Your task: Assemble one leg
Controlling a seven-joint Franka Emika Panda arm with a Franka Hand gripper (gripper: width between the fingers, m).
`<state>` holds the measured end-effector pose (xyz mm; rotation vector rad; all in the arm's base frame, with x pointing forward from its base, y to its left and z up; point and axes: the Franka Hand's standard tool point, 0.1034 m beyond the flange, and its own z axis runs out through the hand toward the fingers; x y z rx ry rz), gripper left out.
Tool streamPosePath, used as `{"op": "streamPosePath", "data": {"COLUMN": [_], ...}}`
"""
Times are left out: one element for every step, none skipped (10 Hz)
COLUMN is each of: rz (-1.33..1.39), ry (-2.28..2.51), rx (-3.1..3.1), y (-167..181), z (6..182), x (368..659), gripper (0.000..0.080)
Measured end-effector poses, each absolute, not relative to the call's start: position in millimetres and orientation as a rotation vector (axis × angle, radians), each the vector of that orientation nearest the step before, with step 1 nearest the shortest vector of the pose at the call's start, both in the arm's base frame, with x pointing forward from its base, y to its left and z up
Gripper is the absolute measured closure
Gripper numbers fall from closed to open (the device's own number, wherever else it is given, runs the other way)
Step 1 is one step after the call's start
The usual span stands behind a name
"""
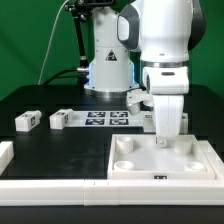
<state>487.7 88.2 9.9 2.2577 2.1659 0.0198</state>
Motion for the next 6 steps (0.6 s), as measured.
{"op": "streamPosePath", "data": {"rz": [0.021, 0.015, 0.014, -0.021, -0.04, -0.04], "ry": [2.164, 2.171, 2.172, 2.199, 2.193, 2.188], "rx": [2.259, 2.253, 2.249, 2.239, 2.252, 2.256], "y": [87.9, 87.4, 87.0, 86.6, 86.5, 86.5], "z": [9.7, 9.7, 9.7, 8.3, 8.6, 8.6], "x": [489.9, 494.5, 502.9, 503.9, 503.9, 503.8], "gripper": [0.0736, 0.0736, 0.0736, 0.0736, 0.0736, 0.0736]}}
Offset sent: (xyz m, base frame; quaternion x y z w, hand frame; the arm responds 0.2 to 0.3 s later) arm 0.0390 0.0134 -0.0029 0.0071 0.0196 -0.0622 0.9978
